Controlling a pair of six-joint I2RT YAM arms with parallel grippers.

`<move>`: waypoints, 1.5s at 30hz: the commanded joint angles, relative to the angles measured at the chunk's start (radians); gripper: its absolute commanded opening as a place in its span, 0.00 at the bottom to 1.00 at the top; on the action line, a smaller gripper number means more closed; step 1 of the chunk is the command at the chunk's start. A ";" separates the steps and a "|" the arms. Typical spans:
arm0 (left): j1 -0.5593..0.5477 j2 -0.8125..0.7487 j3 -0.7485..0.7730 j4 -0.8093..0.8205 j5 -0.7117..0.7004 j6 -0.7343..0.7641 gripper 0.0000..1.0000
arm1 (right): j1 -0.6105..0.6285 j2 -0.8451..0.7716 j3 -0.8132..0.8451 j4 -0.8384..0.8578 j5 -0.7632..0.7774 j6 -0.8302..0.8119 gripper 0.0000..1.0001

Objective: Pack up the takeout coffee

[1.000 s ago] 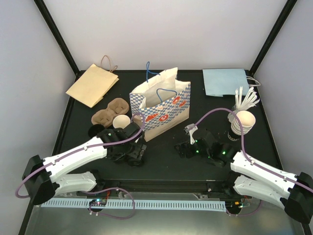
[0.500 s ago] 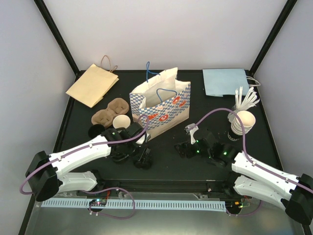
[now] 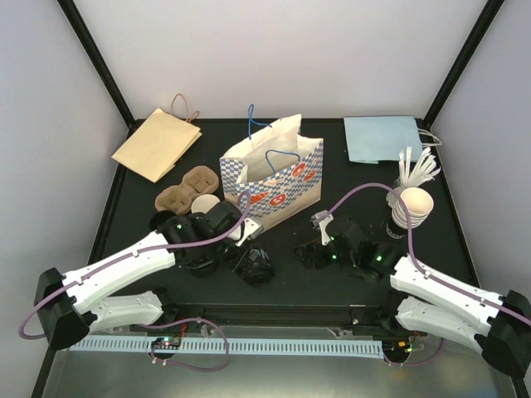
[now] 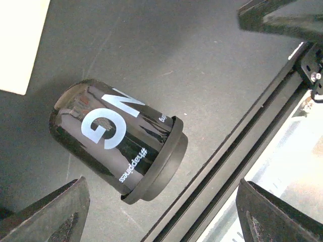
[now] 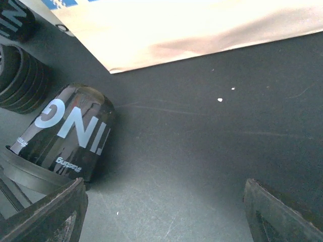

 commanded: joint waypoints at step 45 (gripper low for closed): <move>-0.221 0.446 0.272 0.000 -0.141 0.230 0.69 | -0.185 0.113 -0.069 0.116 -0.298 0.083 0.76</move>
